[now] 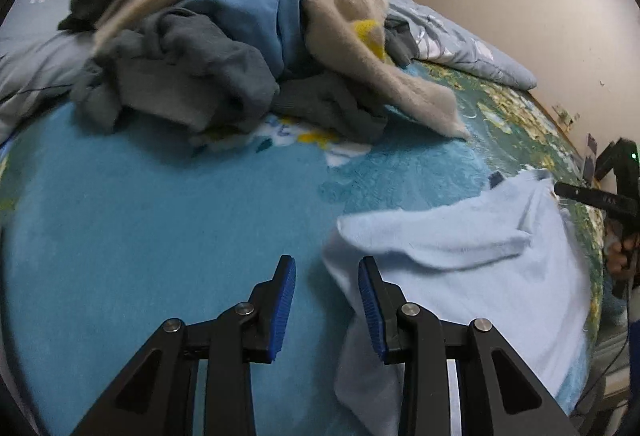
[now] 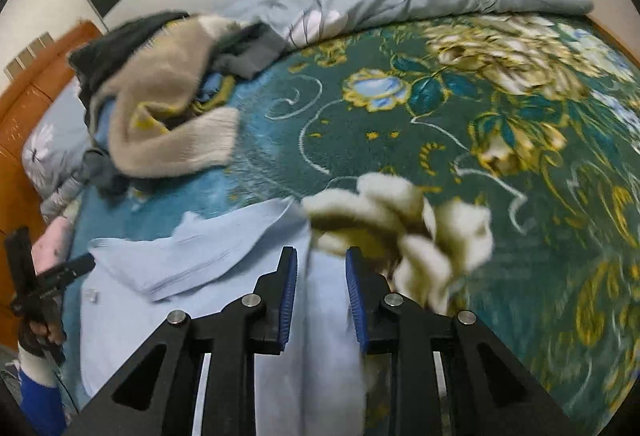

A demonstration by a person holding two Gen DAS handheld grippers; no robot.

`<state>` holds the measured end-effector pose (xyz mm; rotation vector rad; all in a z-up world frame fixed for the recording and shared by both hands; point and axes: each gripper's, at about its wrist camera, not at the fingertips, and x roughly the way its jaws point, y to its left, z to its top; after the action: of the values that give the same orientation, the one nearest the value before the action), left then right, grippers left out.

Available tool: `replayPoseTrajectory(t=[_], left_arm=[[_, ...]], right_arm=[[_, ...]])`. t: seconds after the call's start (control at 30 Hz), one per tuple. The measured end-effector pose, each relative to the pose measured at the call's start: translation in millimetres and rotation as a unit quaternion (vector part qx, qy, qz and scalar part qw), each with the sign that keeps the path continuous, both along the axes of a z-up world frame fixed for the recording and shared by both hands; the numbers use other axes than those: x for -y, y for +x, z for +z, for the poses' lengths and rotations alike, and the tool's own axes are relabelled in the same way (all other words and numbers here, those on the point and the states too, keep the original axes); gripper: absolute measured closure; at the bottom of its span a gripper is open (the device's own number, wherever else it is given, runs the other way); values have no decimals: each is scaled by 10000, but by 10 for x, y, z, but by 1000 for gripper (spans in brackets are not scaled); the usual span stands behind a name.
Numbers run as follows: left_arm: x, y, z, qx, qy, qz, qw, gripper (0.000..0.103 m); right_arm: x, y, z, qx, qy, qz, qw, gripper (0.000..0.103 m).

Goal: Fold clothes

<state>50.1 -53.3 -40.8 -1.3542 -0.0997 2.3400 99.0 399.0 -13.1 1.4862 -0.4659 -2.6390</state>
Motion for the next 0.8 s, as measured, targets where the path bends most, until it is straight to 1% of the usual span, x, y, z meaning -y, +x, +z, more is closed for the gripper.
replayPoseTrajectory(t=[0.03,0.13,0.23,0.3,0.33,0.4,0.43,0.47,0.5,0.53,0.57,0.6,0.7,0.77,0.8], left_arm=[[-60,-56,-38,43,42,-53,10000,67],[-73,-149,-120,145,261,-148,9994,67],[-17,-192,-153,194,633,-132,9977,67],[34,-213,-174,279,903,-54,9955,67],[49,-210,-178,308,997,-54,9945,69],[66,-190,-183,349,1141,-95,9928,69],[74,-177,-185,363,1203,-105,9920,69],[89,-163,-189,387,1289,-87,9909,69],[108,-150,-194,419,1388,-57,9894,69],[124,-137,-198,453,1511,-49,9875,69],[139,-124,-201,488,1644,-53,9852,69],[140,-114,-206,508,1684,-43,9844,66],[116,-97,-213,496,1625,13,9855,67],[96,-105,-206,474,1586,125,9861,73],[90,-113,-202,480,1596,178,9858,82]], right_arm=[[-19,-75,-45,39,-80,87,9999,77],[-41,-237,-176,167,-364,343,9986,73],[-33,-314,-228,96,-594,552,9967,72],[-52,-338,-251,40,-739,557,9957,72],[-65,-344,-256,10,-867,528,9948,72],[-97,-327,-257,-78,-1172,487,9919,72],[-113,-316,-257,-124,-1328,468,9900,73],[-113,-306,-251,-156,-1430,478,9884,81],[-99,-293,-244,-164,-1491,504,9874,93],[-78,-283,-236,-165,-1491,514,9874,96],[-58,-269,-222,-179,-1501,532,9871,97],[-38,-253,-208,-199,-1523,557,9866,97],[-30,-213,-151,-328,-1611,514,9851,98],[-32,-205,-132,-339,-1623,458,9851,99],[-32,-202,-131,-331,-1622,436,9852,99]])
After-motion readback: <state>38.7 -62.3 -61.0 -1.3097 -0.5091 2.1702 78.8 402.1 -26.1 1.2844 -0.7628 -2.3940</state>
